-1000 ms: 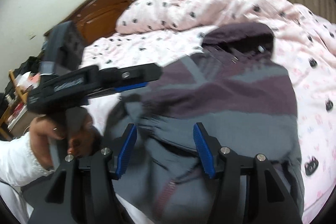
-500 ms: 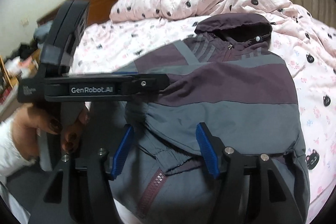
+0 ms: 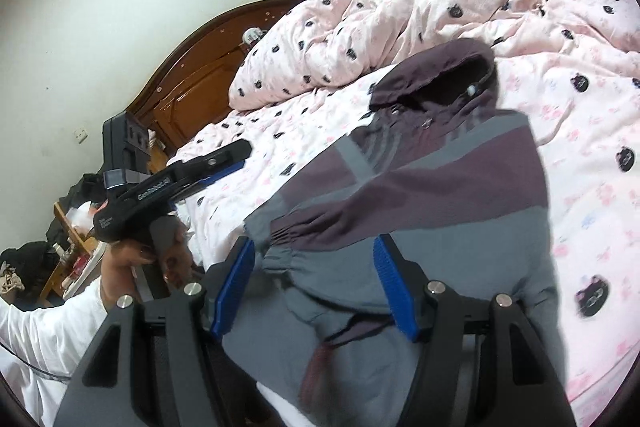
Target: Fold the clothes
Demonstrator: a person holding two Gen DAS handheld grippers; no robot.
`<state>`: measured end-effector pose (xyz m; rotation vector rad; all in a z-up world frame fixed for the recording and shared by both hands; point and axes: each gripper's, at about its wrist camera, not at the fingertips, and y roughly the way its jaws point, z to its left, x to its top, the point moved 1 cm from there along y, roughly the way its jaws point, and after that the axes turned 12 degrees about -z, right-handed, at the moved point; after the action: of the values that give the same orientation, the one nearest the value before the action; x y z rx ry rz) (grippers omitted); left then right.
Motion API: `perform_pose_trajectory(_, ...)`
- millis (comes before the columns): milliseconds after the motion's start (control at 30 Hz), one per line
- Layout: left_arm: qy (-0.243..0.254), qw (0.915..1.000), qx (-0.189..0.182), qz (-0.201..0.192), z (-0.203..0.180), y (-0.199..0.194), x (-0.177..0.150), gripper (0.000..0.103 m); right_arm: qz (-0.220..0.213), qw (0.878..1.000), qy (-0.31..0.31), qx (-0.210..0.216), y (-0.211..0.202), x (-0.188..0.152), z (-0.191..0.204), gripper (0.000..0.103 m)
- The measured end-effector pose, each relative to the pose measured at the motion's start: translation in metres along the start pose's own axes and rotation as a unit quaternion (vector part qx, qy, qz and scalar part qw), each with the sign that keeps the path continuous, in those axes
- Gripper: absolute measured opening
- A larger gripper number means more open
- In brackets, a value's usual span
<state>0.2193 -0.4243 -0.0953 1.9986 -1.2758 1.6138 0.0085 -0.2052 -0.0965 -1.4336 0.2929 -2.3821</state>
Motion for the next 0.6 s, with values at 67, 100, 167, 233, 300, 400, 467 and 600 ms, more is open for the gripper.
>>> perform_pose_trajectory(67, 0.012, 0.9999, -0.006, 0.003, 0.001, 0.006, 0.010, 0.072, -0.004, 1.000, 0.005, -0.002, -0.002, 0.009, -0.007, 0.064)
perform_pose_trajectory(100, 0.021, 0.9997, -0.010, 0.004, 0.002, 0.011, 0.016, 0.072, -0.007, 1.000, 0.008, -0.003, -0.003, 0.013, -0.011, 0.064)
perform_pose_trajectory(167, 0.044, 0.9989, -0.017, 0.007, 0.003, 0.023, 0.030, 0.072, -0.008, 1.000, 0.007, -0.007, -0.003, 0.023, -0.018, 0.064)
perform_pose_trajectory(233, 0.060, 0.9978, -0.025, 0.009, 0.003, 0.036, 0.039, 0.072, -0.002, 1.000, -0.009, -0.019, -0.001, 0.037, -0.026, 0.064)
perform_pose_trajectory(300, 0.070, 0.9966, -0.040, 0.019, 0.006, 0.054, 0.048, 0.072, 0.002, 0.999, -0.020, -0.027, 0.001, 0.051, -0.035, 0.064)
perform_pose_trajectory(400, 0.079, 0.9942, -0.057, 0.046, 0.015, 0.087, 0.054, 0.072, 0.011, 0.998, -0.030, -0.046, 0.009, 0.070, -0.056, 0.064)
perform_pose_trajectory(467, 0.074, 0.9934, -0.063, 0.061, 0.022, 0.108, 0.053, 0.072, 0.015, 0.997, -0.036, -0.060, 0.016, 0.082, -0.069, 0.064)
perform_pose_trajectory(600, 0.054, 0.9920, -0.072, 0.088, 0.041, 0.149, 0.049, 0.072, 0.027, 0.997, -0.028, -0.071, 0.039, 0.106, -0.101, 0.064)
